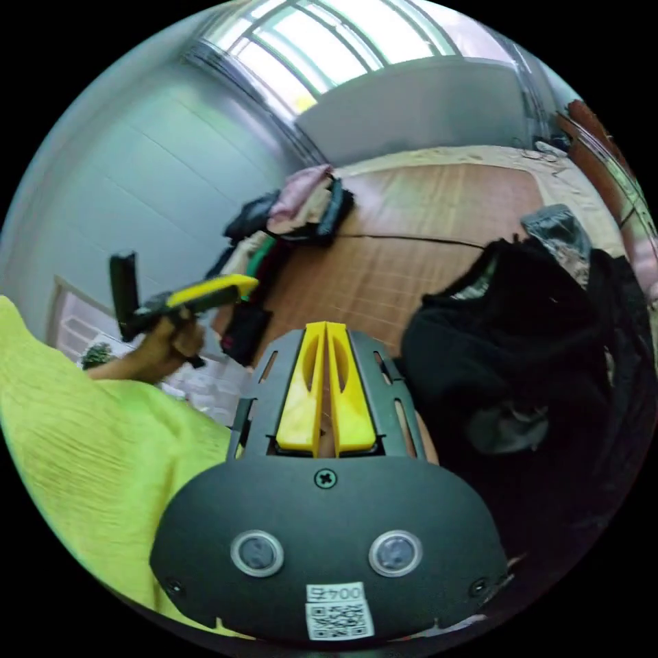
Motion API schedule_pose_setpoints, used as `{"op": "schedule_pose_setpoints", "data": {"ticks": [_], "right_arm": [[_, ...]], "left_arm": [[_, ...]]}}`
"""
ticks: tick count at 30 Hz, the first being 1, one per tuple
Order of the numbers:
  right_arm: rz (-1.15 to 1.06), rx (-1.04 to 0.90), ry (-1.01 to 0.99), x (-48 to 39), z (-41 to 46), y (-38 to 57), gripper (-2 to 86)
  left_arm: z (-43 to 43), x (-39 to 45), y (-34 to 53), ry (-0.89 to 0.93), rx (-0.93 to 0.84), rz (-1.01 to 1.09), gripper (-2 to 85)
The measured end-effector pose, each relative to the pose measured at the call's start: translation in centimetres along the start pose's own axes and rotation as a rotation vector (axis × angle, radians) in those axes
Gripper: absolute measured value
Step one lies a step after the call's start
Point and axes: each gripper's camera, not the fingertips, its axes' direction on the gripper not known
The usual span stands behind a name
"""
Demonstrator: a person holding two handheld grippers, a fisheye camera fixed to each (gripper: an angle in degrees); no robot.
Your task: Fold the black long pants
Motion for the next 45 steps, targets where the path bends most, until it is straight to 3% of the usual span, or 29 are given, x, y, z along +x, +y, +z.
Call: {"op": "schedule_pose_setpoints", "data": {"ticks": [3, 8, 10, 12, 14, 18, 20, 27, 32, 34, 38, 40, 43, 45], "right_arm": [[0.031, 0.136, -0.203, -0.7, -0.9, -1.9, -0.6], [-0.035, 0.099, -0.336, -2.3, -0.5, -3.2, -0.7], [-0.034, 0.082, -0.320, -2.8, -0.2, -3.5, -0.7], [0.044, 0.050, -0.089, -3.1, 0.2, -3.8, -0.7], [0.006, -0.008, -0.012, -3.8, 1.1, -4.3, -0.7], [-0.106, -0.068, -0.091, -6.9, 2.5, -5.7, -0.7], [-0.096, -0.050, -0.071, -7.5, 2.3, -6.3, -0.7], [0.032, -0.044, -0.367, -5.5, 1.8, -7.8, -0.7], [0.036, -0.018, -0.428, -5.4, 1.5, -8.8, -0.6], [0.020, -0.034, -0.455, -5.2, 1.6, -9.4, -0.5], [-0.066, -0.121, -0.467, -5.4, 2.8, -11.2, 1.1], [-0.141, -0.175, -0.421, -5.7, 3.5, -12.1, 4.6], [-0.251, -0.189, -0.151, -5.0, 4.2, -14.4, 7.3], [-0.328, -0.252, 0.196, -2.4, 5.7, -17.4, 13.4]], "left_arm": [[1.3, 0.0, -0.2, 0.010, 0.021, 0.006, 0.8], [1.5, -1.9, 0.7, 0.061, 0.067, -0.032, 1.0], [1.4, -2.5, 1.2, 0.063, 0.085, -0.049, 1.0], [1.4, -3.2, 1.7, 0.050, 0.098, -0.077, 1.0], [1.3, -3.8, 2.1, 0.024, 0.119, -0.088, 0.9], [2.1, -3.5, 1.8, 0.017, 0.109, -0.038, 0.5], [2.3, -3.2, 1.7, -0.038, 0.138, -0.026, 0.3], [1.3, -3.7, 2.1, -0.077, 0.265, -0.030, 0.1], [1.8, -6.1, 1.0, 0.046, 0.307, -0.163, 0.1], [2.2, -6.9, 0.1, 0.096, 0.295, -0.189, 0.1], [3.2, -6.4, -2.5, 0.026, 0.209, -0.171, 0.1], [3.9, -6.1, -3.5, -0.008, 0.169, -0.167, 0.1], [3.7, -6.4, -4.1, -0.062, 0.175, -0.228, 0.1], [2.9, -6.9, -3.8, -0.100, 0.184, -0.270, 0.3]]}}
